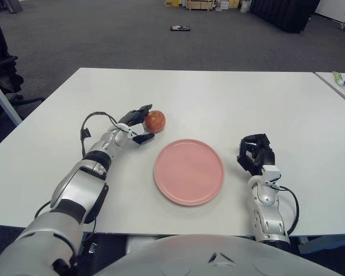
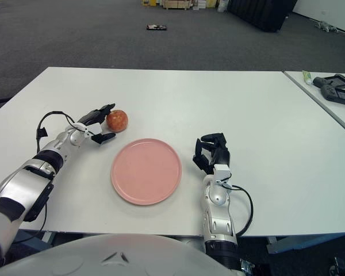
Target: Put the apple into the plate.
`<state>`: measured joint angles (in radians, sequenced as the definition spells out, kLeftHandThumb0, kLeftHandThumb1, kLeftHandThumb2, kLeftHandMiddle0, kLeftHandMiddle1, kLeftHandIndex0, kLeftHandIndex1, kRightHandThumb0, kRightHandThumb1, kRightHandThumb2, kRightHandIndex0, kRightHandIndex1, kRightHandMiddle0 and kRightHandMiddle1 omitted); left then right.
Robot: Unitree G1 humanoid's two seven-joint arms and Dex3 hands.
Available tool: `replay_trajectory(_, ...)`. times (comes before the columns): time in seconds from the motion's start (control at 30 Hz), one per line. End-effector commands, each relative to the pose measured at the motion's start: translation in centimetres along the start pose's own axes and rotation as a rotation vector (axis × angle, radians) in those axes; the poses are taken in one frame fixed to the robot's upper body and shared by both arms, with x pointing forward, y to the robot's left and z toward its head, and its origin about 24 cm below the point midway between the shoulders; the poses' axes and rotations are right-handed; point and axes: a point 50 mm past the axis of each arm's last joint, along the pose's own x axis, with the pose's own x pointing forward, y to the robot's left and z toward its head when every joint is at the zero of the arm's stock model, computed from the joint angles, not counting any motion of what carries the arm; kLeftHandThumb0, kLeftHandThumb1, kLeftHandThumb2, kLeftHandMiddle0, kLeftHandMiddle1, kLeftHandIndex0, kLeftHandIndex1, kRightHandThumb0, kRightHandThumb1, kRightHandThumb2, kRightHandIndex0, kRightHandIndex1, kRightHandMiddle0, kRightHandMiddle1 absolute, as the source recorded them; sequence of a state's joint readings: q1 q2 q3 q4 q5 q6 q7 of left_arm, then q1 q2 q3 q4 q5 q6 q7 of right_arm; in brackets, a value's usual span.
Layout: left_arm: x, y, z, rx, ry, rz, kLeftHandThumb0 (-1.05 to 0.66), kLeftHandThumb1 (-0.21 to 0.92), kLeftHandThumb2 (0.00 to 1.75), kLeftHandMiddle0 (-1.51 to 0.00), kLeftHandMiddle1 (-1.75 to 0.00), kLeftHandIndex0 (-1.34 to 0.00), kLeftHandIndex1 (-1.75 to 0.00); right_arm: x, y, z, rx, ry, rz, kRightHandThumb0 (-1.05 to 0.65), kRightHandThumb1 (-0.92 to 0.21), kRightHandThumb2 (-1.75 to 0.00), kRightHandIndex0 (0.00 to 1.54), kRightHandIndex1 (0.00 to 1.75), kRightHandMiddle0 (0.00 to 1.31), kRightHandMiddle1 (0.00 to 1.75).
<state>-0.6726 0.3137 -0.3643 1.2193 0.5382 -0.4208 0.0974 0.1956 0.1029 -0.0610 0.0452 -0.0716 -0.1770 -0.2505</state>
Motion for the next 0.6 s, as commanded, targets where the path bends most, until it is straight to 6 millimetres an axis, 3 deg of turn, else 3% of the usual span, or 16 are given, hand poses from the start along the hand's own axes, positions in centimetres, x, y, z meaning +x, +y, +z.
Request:
replay_trajectory(0.0, 0.7, 1.1, 1.1, 0.025, -0.033, 0.043, -0.76, 0.43, 0.91, 0.0, -0.68, 0.0, -0.55, 0.1, -0.1, 0.3, -0.006, -0.018, -0.001, -0.38, -0.68, -0.86, 0.57, 1.33, 0.33, 1.75)
replay_trajectory(0.57, 2.1, 3.0, 4.1, 0.075, -0.134, 0.106, -0.68, 0.44, 0.93, 0.0, -0.72, 0.0, -0.64, -0.3, -0.1, 0.3, 0.001, -0.021, -0.012, -0.38, -0.68, -0.86, 0.57, 1.34, 0.34, 1.75)
